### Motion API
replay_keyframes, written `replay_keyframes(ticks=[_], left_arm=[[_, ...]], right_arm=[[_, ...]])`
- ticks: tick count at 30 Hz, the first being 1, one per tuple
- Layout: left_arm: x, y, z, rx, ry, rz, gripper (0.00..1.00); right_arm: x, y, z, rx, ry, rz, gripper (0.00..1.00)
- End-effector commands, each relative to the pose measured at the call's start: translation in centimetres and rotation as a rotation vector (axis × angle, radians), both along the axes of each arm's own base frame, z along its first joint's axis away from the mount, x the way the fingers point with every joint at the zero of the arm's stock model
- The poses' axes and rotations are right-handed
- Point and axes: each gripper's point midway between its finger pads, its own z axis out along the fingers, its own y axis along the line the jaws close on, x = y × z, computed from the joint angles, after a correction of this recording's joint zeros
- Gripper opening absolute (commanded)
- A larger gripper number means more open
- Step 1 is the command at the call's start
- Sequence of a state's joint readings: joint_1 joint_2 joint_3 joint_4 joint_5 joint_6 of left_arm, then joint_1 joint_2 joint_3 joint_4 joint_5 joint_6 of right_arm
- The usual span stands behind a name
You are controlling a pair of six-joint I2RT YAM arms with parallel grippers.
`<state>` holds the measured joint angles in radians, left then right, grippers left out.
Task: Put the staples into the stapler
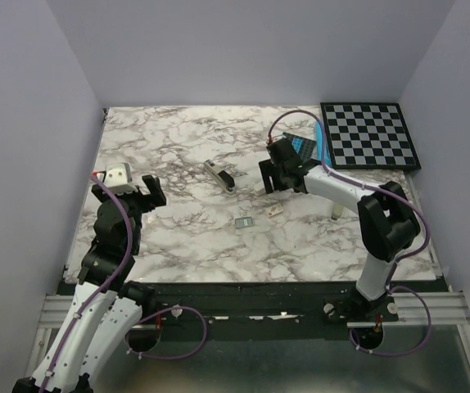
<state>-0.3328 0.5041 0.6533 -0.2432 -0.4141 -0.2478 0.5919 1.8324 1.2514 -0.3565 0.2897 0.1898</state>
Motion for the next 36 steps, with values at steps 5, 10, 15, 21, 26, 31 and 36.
replay_keyframes(ticks=[5,10,15,21,26,31,36], left_arm=[[0.4,-0.7,-0.4,0.005,0.003,-0.037,0.99],[1.0,-2.7,-0.9,0.023,0.011,-0.151,0.99],[2.0,-7.0,-2.4,0.034,0.047,-0.375,0.99],[3.6,-12.9,-3.6,0.012,0.144,-0.64,0.99],[4.9,-19.7,-4.5,0.19,0.195,-0.854,0.99],[7.3,-25.3,-4.2,0.294,0.173,-0.968,0.97],[9.8,-30.3,-7.1,0.323,0.253,-1.061,0.91]], right_arm=[[2.8,0.0,4.3,0.119,-0.086,0.084,0.83],[4.0,-0.7,4.5,0.179,-0.06,0.065,0.83],[2.9,-1.7,5.2,0.308,-0.048,-0.026,0.85],[0.4,-3.6,6.1,0.39,-0.071,-0.146,0.89],[-2.6,-4.2,10.1,0.523,-0.22,-0.13,0.99],[-6.3,-4.6,11.5,0.635,-0.319,-0.071,1.0],[-8.7,-5.3,12.9,0.68,-0.389,-0.041,1.0]])
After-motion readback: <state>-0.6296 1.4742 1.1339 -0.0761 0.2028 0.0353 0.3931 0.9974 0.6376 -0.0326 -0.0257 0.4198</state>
